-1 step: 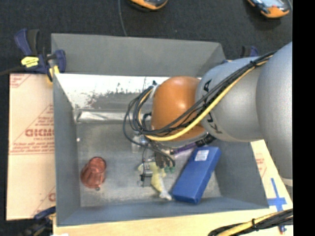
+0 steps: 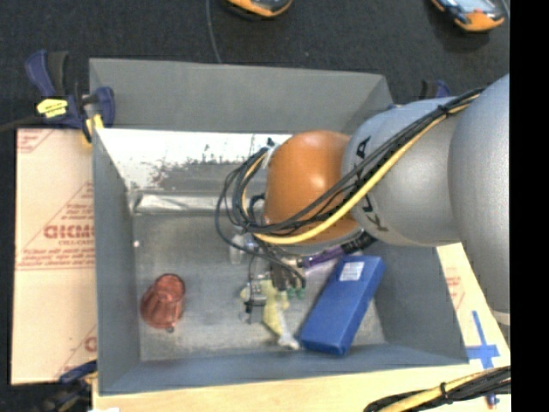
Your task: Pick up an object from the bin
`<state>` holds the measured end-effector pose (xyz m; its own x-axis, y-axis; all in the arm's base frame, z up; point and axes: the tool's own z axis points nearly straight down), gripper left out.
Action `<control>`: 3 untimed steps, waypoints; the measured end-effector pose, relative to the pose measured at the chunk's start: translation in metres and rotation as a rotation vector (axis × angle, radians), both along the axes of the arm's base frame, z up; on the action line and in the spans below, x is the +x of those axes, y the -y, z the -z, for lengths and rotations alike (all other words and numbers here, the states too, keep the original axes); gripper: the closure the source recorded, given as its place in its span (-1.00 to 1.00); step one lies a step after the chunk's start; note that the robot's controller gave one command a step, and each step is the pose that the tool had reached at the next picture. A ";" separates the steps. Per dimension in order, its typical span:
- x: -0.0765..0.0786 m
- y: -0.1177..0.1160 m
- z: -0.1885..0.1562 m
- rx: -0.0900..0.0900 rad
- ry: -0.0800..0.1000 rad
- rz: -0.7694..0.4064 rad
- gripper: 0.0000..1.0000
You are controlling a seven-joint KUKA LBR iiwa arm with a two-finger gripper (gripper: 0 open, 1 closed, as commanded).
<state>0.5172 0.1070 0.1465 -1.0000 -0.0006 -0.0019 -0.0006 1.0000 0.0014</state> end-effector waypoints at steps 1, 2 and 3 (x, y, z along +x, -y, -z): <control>0.020 0.045 0.044 -0.001 0.003 -0.100 -1.00; 0.045 0.093 0.042 0.000 0.008 -0.329 -1.00; 0.023 0.110 0.074 0.000 0.004 -0.258 -1.00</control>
Offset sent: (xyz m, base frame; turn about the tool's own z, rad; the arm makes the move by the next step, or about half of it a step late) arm 0.0481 -0.0988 -0.0396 -0.3328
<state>0.5402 -0.0027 0.0721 -0.9666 -0.2561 -0.0061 -0.2561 0.9667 0.0011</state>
